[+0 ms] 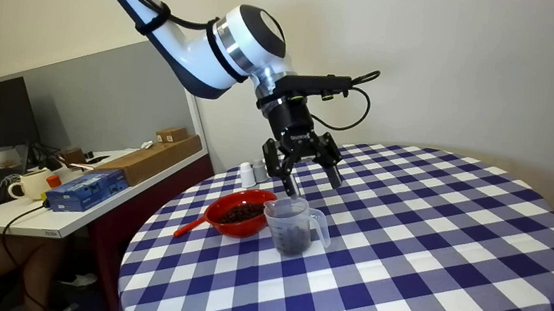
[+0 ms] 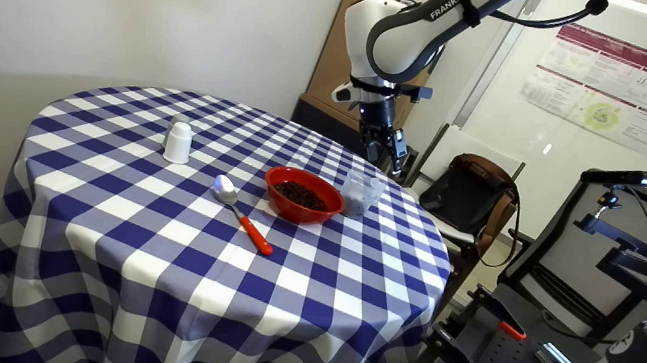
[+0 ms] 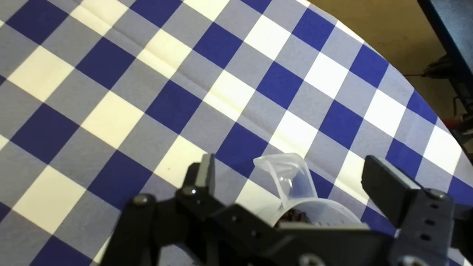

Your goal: Pour the contents of the jug into the bowl

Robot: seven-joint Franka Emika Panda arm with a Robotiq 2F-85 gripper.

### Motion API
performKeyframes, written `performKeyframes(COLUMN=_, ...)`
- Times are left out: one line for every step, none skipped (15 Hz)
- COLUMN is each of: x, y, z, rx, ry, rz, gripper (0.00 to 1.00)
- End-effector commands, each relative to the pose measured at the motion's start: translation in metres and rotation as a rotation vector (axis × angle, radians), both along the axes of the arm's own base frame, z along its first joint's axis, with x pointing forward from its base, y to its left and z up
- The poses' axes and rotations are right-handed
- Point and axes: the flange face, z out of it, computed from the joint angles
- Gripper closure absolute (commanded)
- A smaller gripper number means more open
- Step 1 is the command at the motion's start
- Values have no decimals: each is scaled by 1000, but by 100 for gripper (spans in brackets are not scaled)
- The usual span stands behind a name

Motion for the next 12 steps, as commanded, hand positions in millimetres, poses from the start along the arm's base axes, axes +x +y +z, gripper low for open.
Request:
performKeyframes(x=16, y=-2, z=-8, rx=17, ry=14, rz=41, gripper=0)
performKeyframes(x=17, y=-1, z=-11, rx=25, ry=20, rz=52, gripper=0)
performKeyframes(x=18, y=-1, z=-13, rx=30, ry=26, rz=62, gripper=0)
performKeyframes(x=17, y=1, z=-16, rx=39, ry=34, rz=75, gripper=0)
performKeyframes(x=16, y=1, z=-18, rx=43, ry=41, rz=84, gripper=0)
performKeyframes(x=14, y=3, z=-20, rx=50, ry=49, rz=92, gripper=0)
performKeyframes(x=13, y=4, z=-22, rx=55, ry=56, rz=100, gripper=0)
performKeyframes(x=11, y=5, z=-23, rx=62, ry=59, rz=108, gripper=0)
performKeyframes(x=10, y=5, z=-23, rx=65, ry=63, rz=113, gripper=0)
performKeyframes(x=8, y=4, z=-23, rx=71, ry=63, rz=115, gripper=0)
performKeyframes(x=8, y=4, z=-23, rx=74, ry=63, rz=115, gripper=0)
performKeyframes(x=7, y=1, z=-23, rx=75, ry=63, rz=112, gripper=0)
